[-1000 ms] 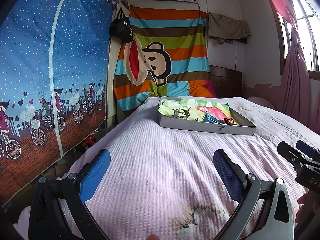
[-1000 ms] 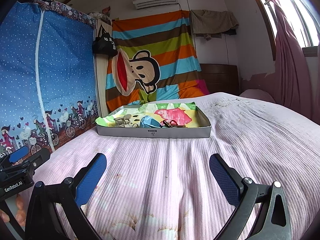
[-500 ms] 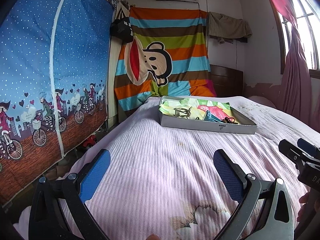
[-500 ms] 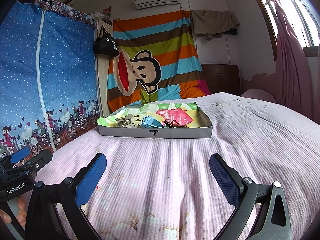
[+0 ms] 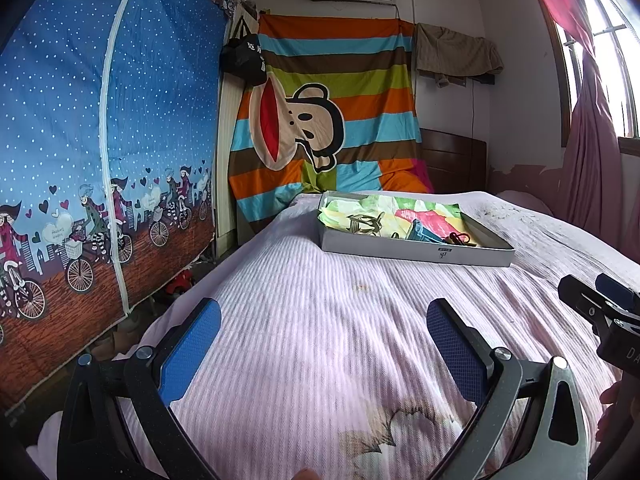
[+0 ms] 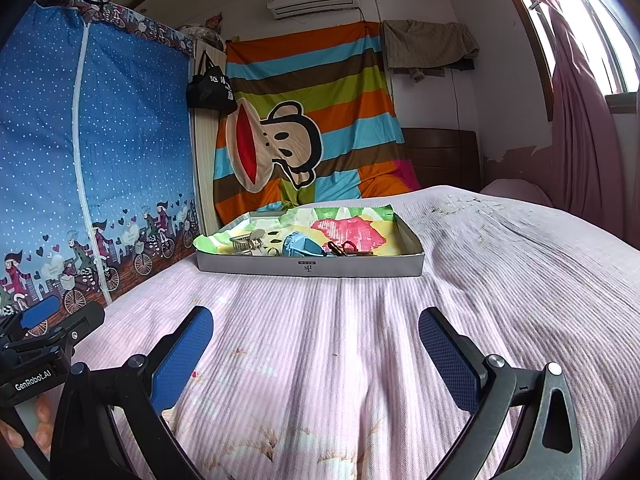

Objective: Organize jewelry

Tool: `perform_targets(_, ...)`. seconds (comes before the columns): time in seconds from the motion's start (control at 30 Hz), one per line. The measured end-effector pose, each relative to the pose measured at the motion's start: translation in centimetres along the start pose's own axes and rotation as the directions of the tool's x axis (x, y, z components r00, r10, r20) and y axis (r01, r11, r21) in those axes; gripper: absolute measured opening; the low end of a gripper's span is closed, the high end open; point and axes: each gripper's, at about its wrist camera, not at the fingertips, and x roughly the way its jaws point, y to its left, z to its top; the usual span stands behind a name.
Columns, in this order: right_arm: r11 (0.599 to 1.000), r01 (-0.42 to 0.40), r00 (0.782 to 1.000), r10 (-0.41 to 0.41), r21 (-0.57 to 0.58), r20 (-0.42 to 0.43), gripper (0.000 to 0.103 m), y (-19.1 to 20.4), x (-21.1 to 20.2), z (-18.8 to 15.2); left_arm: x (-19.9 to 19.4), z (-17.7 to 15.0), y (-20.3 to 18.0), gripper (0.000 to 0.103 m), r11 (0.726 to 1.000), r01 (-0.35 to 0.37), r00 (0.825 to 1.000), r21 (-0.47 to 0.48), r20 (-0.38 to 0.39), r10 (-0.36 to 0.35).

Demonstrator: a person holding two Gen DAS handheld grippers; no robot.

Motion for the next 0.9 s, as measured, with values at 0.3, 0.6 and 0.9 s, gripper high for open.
perform_targets(0.3, 1.000, 0.000, 1.000, 0.000, -0.001, 0.000, 0.103, 0.03, 0.00, 0.03, -0.07, -0.22, -0.08, 0.101, 1.000, 0.000, 1.000, 0.004, 0.004, 0.000)
perform_targets(0.6, 1.000, 0.000, 1.000, 0.000, -0.001, -0.001, 0.103, 0.03, 0.02, 0.01, -0.15, -0.26, -0.05, 0.101, 1.000, 0.001, 1.000, 0.004, 0.003, -0.001)
perform_targets(0.9, 1.000, -0.001, 1.000, 0.001, -0.002, -0.002, 0.103, 0.04, 0.05, 0.01, -0.18, -0.20, 0.04, 0.101, 1.000, 0.001, 1.000, 0.005, 0.001, -0.001)
